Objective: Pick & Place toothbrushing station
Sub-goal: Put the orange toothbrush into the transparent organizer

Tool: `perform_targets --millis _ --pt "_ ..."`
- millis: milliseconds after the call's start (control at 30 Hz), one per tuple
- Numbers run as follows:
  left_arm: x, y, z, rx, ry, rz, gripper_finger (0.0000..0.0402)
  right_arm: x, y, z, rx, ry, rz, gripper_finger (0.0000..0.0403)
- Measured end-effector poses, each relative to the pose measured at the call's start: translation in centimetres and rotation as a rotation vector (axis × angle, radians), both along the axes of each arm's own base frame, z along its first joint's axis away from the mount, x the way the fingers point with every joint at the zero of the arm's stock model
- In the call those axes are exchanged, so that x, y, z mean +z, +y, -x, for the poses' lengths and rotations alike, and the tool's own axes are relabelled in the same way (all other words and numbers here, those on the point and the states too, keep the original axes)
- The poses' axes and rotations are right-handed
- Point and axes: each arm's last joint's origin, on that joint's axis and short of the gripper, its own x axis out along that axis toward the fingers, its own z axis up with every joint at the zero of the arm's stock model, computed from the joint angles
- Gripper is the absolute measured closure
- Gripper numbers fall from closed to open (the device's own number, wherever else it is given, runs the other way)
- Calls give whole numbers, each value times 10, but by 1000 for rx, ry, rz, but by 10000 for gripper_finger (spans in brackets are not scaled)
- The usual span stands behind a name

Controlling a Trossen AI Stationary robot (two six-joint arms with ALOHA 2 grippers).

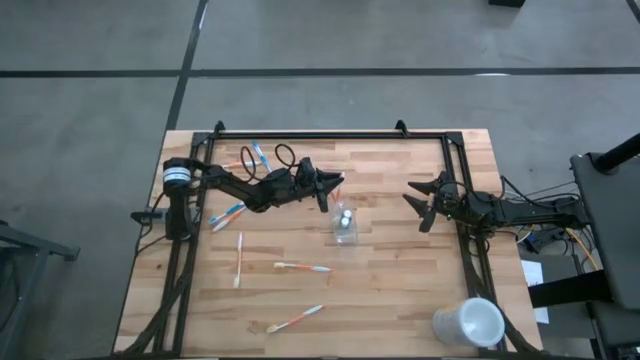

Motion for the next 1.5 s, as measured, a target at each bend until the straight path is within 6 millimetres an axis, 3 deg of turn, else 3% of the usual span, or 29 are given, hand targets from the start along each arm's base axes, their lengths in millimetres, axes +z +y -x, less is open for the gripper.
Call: perform_targets --millis 467,700,933,1067,1200,1500 --pt "14 -1 2 -3 -132 -30 305 0 0 0 0 0 0 188" --pt "51 -4 13 -61 -204 -115 303 0 0 0 0 0 0 188" --pt "105 -8 40 -98 89 -148 233 0 0 0 0 0 0 188" --pt "135 -13 63 -115 291 -90 190 0 0 0 0 -1 0 188" --pt "159 -22 92 -152 453 -24 174 0 0 0 0 0 0 188" --pt "157 -63 131 -316 644 13 176 0 0 0 0 0 0 188"
